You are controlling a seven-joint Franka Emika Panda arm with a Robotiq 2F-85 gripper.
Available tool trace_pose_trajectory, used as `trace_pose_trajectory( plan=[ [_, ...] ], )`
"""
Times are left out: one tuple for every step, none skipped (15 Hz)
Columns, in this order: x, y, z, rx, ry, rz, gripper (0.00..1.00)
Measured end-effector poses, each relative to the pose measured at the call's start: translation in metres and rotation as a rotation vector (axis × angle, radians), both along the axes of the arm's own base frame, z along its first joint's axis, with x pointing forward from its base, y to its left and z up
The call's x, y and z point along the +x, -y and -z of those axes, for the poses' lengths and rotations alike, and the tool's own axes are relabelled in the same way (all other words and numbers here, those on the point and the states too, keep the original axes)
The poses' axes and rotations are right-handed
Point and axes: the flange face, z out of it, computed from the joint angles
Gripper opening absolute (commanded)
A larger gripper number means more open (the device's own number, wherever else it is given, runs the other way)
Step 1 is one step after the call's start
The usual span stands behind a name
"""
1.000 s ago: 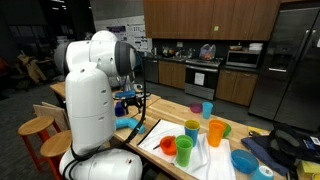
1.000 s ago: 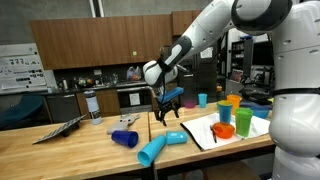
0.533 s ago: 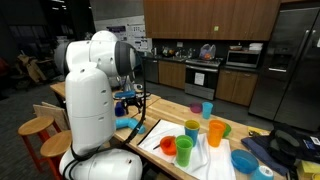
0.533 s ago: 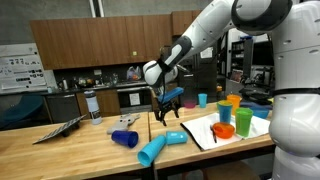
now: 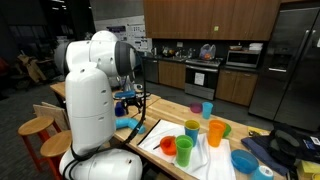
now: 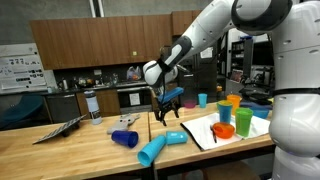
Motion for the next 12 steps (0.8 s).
trace_pose_trajectory(
  plan=[
    [0.000, 0.000, 0.000, 0.000, 0.000, 0.000, 1.00],
    [0.000, 0.000, 0.000, 0.000, -0.001, 0.000, 1.00],
    [0.000, 0.001, 0.001, -0.002, -0.004, 0.002, 1.00],
    [0.001, 0.002, 0.002, -0.006, -0.008, 0.006, 1.00],
    [0.001, 0.005, 0.003, -0.013, -0.014, 0.014, 1.00],
    [0.002, 0.008, 0.003, -0.021, -0.021, 0.026, 1.00],
    [0.004, 0.012, 0.003, -0.035, -0.030, 0.047, 1.00],
    [0.005, 0.015, 0.002, -0.052, -0.040, 0.074, 1.00],
    [0.008, 0.017, 0.002, -0.070, -0.051, 0.101, 1.00],
    [0.010, 0.018, 0.001, -0.087, -0.062, 0.126, 1.00],
    [0.013, 0.017, 0.002, -0.103, -0.068, 0.157, 1.00],
    [0.015, 0.015, 0.003, -0.117, -0.073, 0.190, 1.00]
  ],
)
